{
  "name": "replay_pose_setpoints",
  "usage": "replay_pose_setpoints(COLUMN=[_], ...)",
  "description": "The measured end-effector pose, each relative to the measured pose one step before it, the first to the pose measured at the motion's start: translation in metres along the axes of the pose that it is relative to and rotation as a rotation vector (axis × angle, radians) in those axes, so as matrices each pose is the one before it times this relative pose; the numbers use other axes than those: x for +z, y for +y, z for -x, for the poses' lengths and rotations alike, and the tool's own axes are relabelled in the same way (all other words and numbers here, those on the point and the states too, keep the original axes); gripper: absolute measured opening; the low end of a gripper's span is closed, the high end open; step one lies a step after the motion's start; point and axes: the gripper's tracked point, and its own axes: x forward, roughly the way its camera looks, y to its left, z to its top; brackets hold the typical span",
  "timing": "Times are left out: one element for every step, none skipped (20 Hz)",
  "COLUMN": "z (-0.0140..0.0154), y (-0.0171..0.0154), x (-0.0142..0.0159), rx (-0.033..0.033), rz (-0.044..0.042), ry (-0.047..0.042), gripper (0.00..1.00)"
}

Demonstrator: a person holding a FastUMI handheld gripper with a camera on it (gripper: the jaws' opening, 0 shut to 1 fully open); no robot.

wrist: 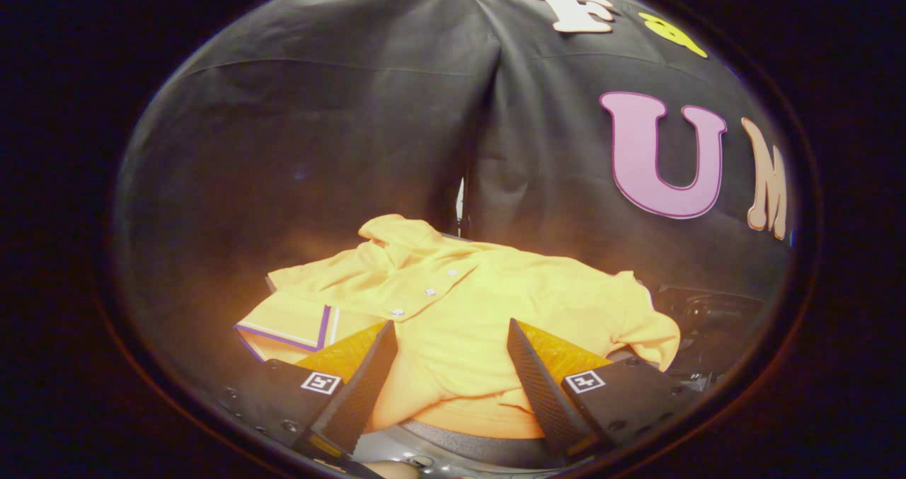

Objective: Put the clothes into the washing machine and then close the washing machine lid.

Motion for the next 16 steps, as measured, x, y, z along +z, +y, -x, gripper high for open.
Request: replay_pose_setpoints(z=[-0.00116, 0.00123, -0.00028, -0.00127, 0.00051, -0.00170, 0.00072, 0.00026, 0.00023, 0.00059, -0.00167, 0.00371, 0.00157, 0.00020, 0.00086, 0.00089], y=[0.00044, 0.00051, 0.00098, 0.00104, -0.00032, -0.00071, -0.00078, -0.00009, 0.00051, 0.00043, 0.00051, -0.00004, -0.00085, -0.00069, -0.00111, -0.00302], x=[-0.00033, 0.00094, 0.00010, 0.00021, 0.00180, -0.00106, -0.00112, -0.00323, 0.00119, 0.00162, 0.00166, -0.00184, 0.00087, -0.00020, 0.00058, 0.00104], rx=[0.00779, 0.00224, 0.00711, -0.00291, -0.00257, -0.00618, -0.00755, -0.00844, -0.00352, 0.00092, 0.00029, 0.00362, 0.00067, -0.00054, -0.00072, -0.00534], rz=[-0.01363, -0.00632, -0.00142, 0.00128, 0.00443, 0.00903, -0.00347, -0.00690, 0.00004, -0.00753, -0.00142, 0.00127, -0.00972, -0.01178, -0.01111, -0.00279], ry=[-0.00511, -0.00799, -0.00321, -0.00693, -0.01052, 0.00323, 0.01306, 0.01794, 0.00974, -0.00234, -0.00392, -0.00156, -0.00335, 0.00102, -0.00166, -0.00151], gripper=[0.99, 0.98, 0.96, 0.85, 0.74, 0.63, 0.52, 0.52, 0.52, 0.52, 0.31, 0.09, 0.10, 0.09, 0.09, 0.09])
